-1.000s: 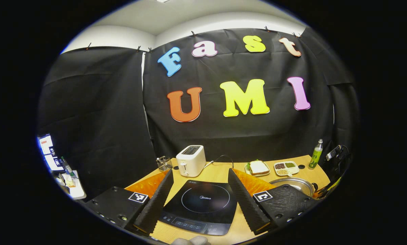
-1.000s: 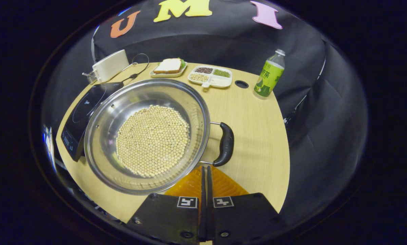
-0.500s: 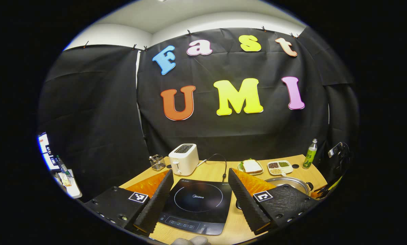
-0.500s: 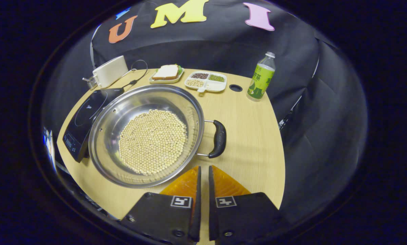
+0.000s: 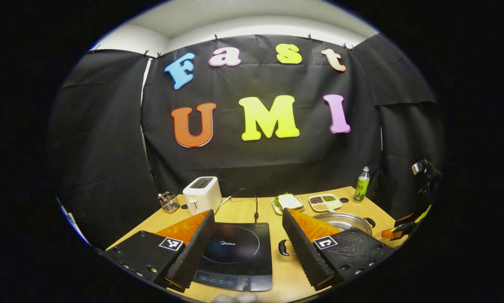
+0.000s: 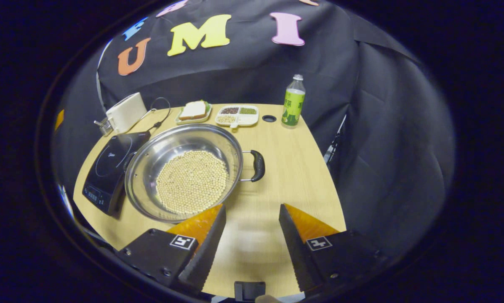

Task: First push the handle of the pot to place it horizontally, then grasp the pot with both hands and set it on the induction cooktop.

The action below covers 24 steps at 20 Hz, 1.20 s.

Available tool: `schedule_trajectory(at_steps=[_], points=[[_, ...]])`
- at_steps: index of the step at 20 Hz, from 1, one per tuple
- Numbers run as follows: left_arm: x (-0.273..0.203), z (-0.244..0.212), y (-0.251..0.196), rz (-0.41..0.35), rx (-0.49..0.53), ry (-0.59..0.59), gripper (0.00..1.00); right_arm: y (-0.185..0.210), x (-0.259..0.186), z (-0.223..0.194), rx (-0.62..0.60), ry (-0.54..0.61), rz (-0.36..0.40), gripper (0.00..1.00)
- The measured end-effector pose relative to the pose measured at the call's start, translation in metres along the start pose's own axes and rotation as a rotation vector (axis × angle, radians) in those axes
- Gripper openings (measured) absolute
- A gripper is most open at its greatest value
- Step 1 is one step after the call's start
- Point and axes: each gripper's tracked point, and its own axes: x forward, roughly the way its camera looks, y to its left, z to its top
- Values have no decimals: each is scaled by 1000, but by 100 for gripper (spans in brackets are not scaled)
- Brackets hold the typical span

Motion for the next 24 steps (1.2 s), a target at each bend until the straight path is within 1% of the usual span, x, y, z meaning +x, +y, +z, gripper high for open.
schedule_trajectory(at_steps=[2, 4, 5, 6, 8, 10, 12, 13, 14, 16, 17, 18, 21, 22, 23, 24], points=[[2, -9, -6, -44, -4, 17, 96, 2, -6, 1, 10, -14, -15, 84], [8, -21, -11, -69, -8, 46, 96, 3, -7, 2, 8, -16, -24, 84], [11, -29, -14, -76, -14, 61, 96, 4, -6, 3, 2, -14, -24, 81], [16, -37, -18, -83, -23, 84, 96, 4, -4, 5, -3, -14, -26, 84], [23, -51, -29, -94, -37, 113, 97, 3, 3, 8, -15, -6, -27, 84], [34, -65, -39, -100, -30, 145, 97, 5, 12, 12, -22, 5, -17, 84], [43, -81, -51, -102, -25, 179, 96, 5, 23, 16, -27, 18, -5, 84], [48, -88, -57, -105, -26, 192, 96, 5, 29, 17, -28, 24, 1, 81], [54, -97, -62, -102, -30, 218, 97, 5, 35, 20, -31, 28, 7, 84], [66, -113, -75, -107, -42, 270, 97, 6, 47, 25, -45, 38, 22, 84], [71, -122, -80, -105, -49, 297, 97, 6, 54, 27, -57, 42, 25, 81], [78, -129, -83, -97, -58, 320, 97, 3, 61, 30, -74, 50, 24, 84], [97, -155, -90, -73, -75, 395, 96, 0, 80, 41, -91, 60, 32, 84], [100, -162, -94, -68, -77, 413, 97, 0, 87, 44, -94, 64, 39, 81], [105, -168, -97, -64, -73, 430, 97, 0, 94, 47, -100, 70, 45, 84], [111, -173, -98, -59, -66, 440, 97, 0, 100, 50, -107, 75, 53, 84]])
